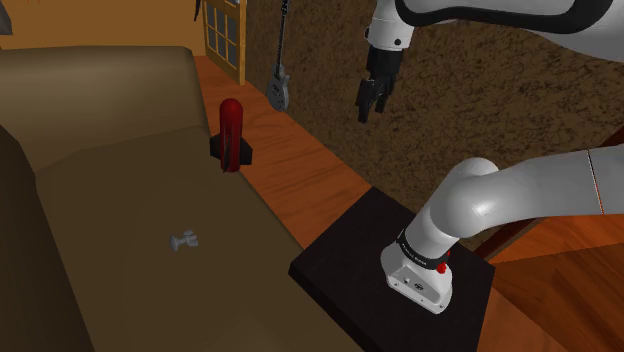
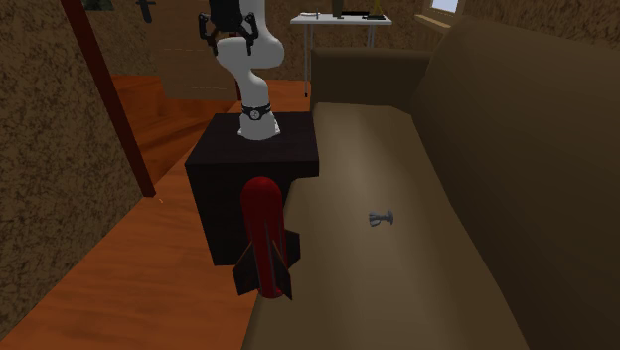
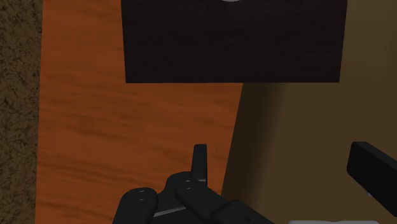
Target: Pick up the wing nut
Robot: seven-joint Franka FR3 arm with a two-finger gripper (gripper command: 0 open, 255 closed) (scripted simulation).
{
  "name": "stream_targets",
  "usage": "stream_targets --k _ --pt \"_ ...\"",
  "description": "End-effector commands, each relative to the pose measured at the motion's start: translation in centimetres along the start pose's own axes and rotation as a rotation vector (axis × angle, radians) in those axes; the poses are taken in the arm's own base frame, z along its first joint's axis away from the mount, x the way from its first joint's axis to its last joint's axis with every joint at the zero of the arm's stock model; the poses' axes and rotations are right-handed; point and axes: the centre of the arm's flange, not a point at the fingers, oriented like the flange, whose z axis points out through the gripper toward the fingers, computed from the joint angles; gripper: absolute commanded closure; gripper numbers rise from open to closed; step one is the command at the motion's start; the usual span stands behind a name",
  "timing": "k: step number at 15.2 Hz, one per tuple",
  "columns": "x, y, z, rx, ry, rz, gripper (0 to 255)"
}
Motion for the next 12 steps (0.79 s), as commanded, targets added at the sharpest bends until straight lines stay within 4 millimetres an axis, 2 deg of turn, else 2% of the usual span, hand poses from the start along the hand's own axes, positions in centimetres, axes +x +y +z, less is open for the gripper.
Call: stream_targets --k 1,12 --pt "0.0 0.0 0.0 0.000 0.000 0.000 0" --pt "5.7 -7.5 9.8 0.058 0.067 -0.046 0"
